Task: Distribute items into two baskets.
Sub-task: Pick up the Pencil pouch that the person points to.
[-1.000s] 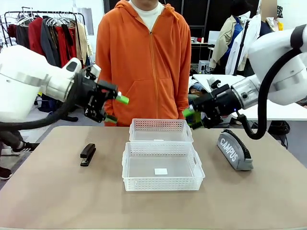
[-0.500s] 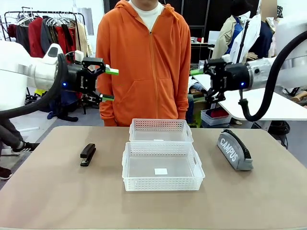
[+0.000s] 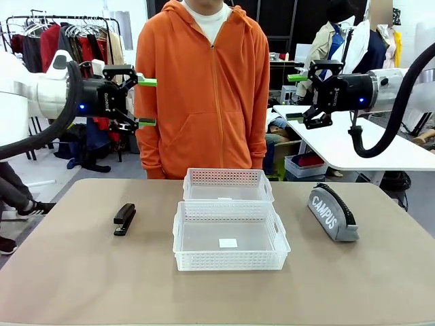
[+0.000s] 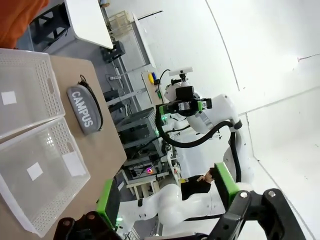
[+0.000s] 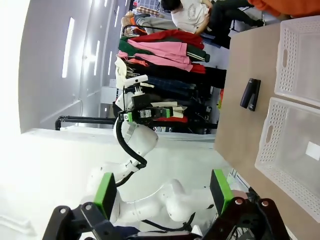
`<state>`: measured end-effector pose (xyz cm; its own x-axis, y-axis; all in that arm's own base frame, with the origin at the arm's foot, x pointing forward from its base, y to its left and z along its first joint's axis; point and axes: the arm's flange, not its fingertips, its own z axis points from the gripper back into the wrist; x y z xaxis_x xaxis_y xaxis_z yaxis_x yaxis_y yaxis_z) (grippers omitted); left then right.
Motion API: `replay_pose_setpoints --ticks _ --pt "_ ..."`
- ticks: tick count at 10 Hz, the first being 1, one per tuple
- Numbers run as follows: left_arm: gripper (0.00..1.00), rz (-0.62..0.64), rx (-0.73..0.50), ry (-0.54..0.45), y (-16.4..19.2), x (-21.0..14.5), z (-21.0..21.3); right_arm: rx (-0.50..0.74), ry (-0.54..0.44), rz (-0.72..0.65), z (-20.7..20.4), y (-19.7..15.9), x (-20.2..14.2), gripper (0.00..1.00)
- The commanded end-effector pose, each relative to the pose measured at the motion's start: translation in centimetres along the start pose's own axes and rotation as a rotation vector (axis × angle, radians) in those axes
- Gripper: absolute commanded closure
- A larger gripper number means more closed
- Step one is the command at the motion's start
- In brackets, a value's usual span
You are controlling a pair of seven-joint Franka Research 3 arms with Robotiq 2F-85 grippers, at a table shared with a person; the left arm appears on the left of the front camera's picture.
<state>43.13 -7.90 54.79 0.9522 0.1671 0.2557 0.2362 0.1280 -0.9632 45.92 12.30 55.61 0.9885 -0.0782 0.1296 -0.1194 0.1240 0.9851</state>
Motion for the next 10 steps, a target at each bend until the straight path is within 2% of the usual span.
replay_pose_setpoints --ticks 1,10 --pt "0.00 0.011 -0.031 -0.006 -0.18 0.71 -0.24 0.036 0.021 -0.060 0.38 0.34 1.22 0.00" --pt "0.00 0.006 -0.006 -0.005 0.16 0.41 -0.02 0.015 0.007 -0.043 0.82 -0.64 1.00 0.00"
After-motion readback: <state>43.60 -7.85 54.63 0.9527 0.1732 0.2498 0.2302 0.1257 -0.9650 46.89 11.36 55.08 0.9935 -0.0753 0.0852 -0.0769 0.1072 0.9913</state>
